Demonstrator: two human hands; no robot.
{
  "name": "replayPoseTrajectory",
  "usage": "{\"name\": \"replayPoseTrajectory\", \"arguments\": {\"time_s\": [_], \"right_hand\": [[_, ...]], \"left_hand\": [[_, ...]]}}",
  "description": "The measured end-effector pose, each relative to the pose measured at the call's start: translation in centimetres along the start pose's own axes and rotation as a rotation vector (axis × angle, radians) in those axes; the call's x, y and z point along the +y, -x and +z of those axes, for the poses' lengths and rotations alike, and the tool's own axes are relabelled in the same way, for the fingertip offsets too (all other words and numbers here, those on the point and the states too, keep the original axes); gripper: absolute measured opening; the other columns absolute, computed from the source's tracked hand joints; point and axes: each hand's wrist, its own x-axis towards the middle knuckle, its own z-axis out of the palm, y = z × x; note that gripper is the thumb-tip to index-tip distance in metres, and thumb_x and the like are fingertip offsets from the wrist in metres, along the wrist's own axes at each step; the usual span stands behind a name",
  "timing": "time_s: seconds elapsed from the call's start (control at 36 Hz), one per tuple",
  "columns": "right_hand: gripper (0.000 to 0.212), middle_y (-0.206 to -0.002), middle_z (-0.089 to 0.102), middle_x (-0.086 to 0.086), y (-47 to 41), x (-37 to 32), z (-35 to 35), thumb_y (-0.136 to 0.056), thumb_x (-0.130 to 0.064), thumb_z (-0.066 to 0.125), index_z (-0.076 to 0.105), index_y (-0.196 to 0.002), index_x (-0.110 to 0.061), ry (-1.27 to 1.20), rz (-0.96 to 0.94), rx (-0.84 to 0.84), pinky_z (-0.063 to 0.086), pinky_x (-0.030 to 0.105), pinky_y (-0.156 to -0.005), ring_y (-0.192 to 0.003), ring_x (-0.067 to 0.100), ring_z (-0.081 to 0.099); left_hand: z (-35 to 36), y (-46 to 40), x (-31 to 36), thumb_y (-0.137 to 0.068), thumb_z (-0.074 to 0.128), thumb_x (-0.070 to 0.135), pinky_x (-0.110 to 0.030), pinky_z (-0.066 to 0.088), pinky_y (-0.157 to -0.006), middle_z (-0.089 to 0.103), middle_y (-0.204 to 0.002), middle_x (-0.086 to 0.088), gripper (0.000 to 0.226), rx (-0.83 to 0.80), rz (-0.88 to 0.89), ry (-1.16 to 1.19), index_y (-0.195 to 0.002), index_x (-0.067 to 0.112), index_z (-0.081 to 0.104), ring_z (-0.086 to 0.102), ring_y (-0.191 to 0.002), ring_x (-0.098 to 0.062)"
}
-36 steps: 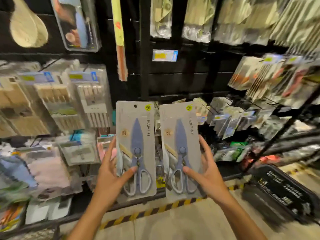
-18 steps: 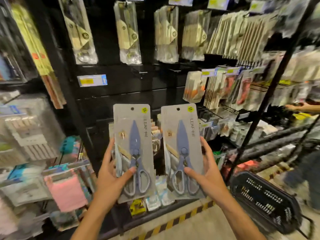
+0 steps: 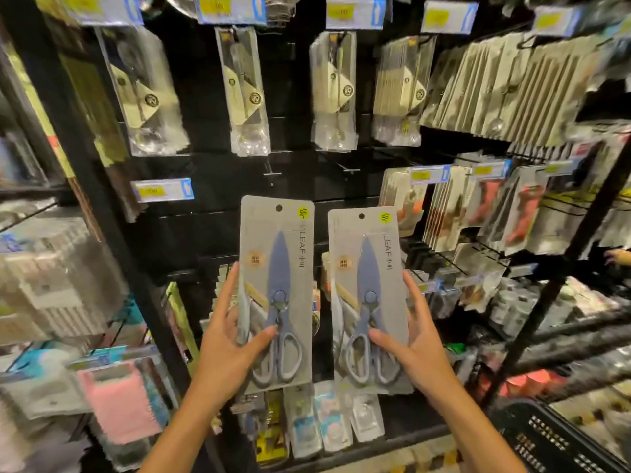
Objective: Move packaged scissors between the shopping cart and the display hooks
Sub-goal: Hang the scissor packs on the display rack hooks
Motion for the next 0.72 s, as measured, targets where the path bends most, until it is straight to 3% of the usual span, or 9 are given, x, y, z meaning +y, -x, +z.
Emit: {"name": "replayPoseTrajectory", "arguments": {"time_s": [0.06,0.17,0.28,0.47,0.61,0.72], "right_hand": [[0.098,-0.154,0.039,-0.023,-1.5,0.6,0.0,-0.084,-0.012,0.079,0.02,-0.153,-0.05,-0.005,-0.002,-0.001,0.051,0.043,-0.104,-0.135,0.007,0.05],[0.098,-0.149,0.043,-0.028,-4.2,1.4,0.2,-0.084,-0.01,0.078,0.02,-0.154,-0.048,-0.018,0.005,0.005,0.055,0.034,-0.099,-0.132,0.005,0.053],[0.097,-0.144,0.044,-0.035,-6.4,2.0,0.3,-0.085,-0.007,0.077,0.021,-0.153,-0.047,-0.002,0.014,0.005,0.054,0.022,-0.092,-0.13,0.0,0.053],[0.094,-0.149,0.042,-0.029,-9.9,3.3,-0.2,-0.084,-0.01,0.078,0.024,-0.151,-0.05,0.023,0.012,0.013,0.054,0.03,-0.098,-0.132,0.001,0.052],[0.095,-0.149,0.04,-0.028,-12.3,4.1,-0.7,-0.084,-0.009,0.078,0.023,-0.153,-0.045,0.021,0.015,-0.022,0.053,0.017,-0.09,-0.128,-0.004,0.052],[0.095,-0.147,0.043,-0.029,-14.2,4.6,-1.3,-0.085,-0.007,0.076,0.021,-0.155,-0.043,-0.008,0.02,-0.046,0.055,0.031,-0.098,-0.131,0.003,0.053]], "left_hand": [[0.0,-1.6,-0.5,-0.083,0.078,0.01,-0.038,0.049,-0.11,0.041,-0.158,0.017,0.1,-0.005,0.015,-0.002,-0.15,0.061,0.024,0.048,-0.141,-0.009],[0.0,-4.6,-1.7,-0.081,0.079,0.015,-0.051,0.04,-0.116,0.038,-0.158,0.023,0.099,0.007,0.03,0.001,-0.152,0.057,0.025,0.041,-0.145,-0.007],[0.3,-7.0,-2.3,-0.08,0.079,0.017,-0.034,0.049,-0.109,0.043,-0.151,0.031,0.098,0.029,0.048,0.001,-0.151,0.057,0.026,0.047,-0.138,0.001],[1.0,-10.2,-3.3,-0.083,0.077,0.007,-0.03,0.055,-0.1,0.052,-0.15,0.015,0.099,0.026,0.054,0.016,-0.152,0.056,0.026,0.057,-0.132,-0.008],[1.6,-11.4,-3.8,-0.084,0.077,0.005,-0.042,0.052,-0.107,0.048,-0.154,0.011,0.1,0.048,0.056,0.018,-0.154,0.055,0.024,0.055,-0.134,-0.01],[2.4,-12.1,-3.9,-0.083,0.077,0.005,-0.033,0.053,-0.103,0.049,-0.154,0.011,0.101,0.086,0.057,-0.003,-0.154,0.053,0.023,0.056,-0.133,-0.009]]}}
